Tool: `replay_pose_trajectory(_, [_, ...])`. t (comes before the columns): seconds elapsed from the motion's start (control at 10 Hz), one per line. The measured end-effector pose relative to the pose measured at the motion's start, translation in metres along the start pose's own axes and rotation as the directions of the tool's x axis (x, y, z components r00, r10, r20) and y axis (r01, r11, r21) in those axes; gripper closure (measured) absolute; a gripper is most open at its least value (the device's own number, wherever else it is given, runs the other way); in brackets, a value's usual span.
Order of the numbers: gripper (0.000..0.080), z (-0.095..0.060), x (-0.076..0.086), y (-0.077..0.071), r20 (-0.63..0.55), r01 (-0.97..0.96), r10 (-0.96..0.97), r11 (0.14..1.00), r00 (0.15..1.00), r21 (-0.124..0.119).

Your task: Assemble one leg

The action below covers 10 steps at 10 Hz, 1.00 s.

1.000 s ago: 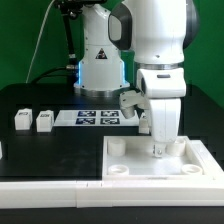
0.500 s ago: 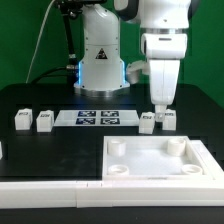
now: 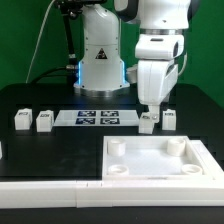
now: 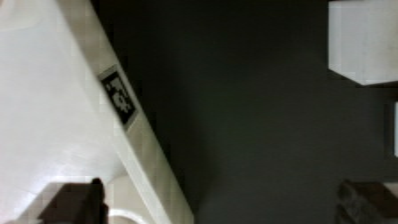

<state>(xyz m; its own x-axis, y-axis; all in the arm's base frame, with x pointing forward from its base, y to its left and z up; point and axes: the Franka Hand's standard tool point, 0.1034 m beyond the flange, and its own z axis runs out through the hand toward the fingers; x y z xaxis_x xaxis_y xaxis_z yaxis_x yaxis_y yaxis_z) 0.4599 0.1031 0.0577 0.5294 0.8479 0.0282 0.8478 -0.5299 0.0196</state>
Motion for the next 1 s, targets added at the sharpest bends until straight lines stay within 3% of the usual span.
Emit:
replay_pose_trajectory(0.2, [0.0150, 0.012, -0.014, -0.028, 0.015, -0.321, 0.321, 0.947, 0.947, 0.029])
replay_pose_trajectory(0.4, [0.0150, 0.013, -0.011, -0.039, 0.023, -0.546, 0.546, 0.837, 0.838, 0.040])
replay_pose_trajectory(1.0, [0.0150, 0.013, -0.005, -0.044, 0.048, -0.883, 0.882, 0.466, 0.469, 0.054])
